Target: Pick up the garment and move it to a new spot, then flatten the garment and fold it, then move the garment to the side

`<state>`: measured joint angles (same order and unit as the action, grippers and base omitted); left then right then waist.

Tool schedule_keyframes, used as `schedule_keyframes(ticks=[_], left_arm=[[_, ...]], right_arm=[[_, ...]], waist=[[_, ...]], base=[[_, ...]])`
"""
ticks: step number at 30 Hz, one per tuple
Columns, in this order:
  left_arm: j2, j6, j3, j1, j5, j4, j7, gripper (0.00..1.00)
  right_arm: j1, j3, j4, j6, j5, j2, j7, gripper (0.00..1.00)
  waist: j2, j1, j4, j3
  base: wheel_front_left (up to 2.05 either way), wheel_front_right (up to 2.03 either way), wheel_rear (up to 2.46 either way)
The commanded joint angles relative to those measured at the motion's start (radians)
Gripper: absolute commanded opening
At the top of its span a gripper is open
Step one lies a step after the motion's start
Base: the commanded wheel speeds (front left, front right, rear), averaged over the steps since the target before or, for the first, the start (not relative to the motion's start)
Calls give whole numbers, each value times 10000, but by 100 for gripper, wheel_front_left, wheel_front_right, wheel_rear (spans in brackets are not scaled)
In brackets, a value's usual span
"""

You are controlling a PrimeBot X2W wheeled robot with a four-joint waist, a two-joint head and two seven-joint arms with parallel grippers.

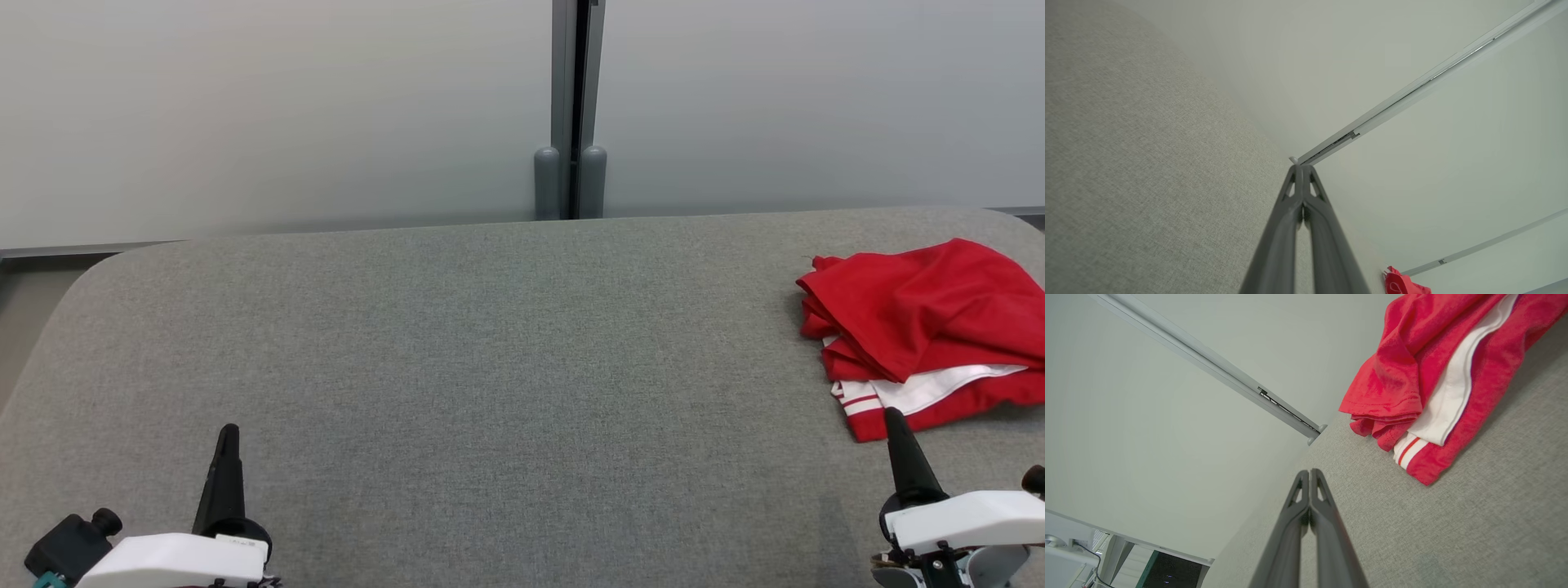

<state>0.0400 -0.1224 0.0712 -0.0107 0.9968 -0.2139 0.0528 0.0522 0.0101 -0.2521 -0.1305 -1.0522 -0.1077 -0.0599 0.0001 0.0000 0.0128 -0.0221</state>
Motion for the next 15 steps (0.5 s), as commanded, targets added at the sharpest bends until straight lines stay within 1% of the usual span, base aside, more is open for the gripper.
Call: schedule_keyframes(ticks=[1,15], left_arm=[[74,-46,75,354,309,67,-72,0],[89,-63,172,574,1758,-22,-466,0]], right_arm=[[253,-108,110,-3,-286,-40,116,0],[352,-386,109,-3,-1610,103,526,0]], waist=[[-1,0,-2,5],[-1,0,-27,53]], base=[[0,0,0],[0,0,0]])
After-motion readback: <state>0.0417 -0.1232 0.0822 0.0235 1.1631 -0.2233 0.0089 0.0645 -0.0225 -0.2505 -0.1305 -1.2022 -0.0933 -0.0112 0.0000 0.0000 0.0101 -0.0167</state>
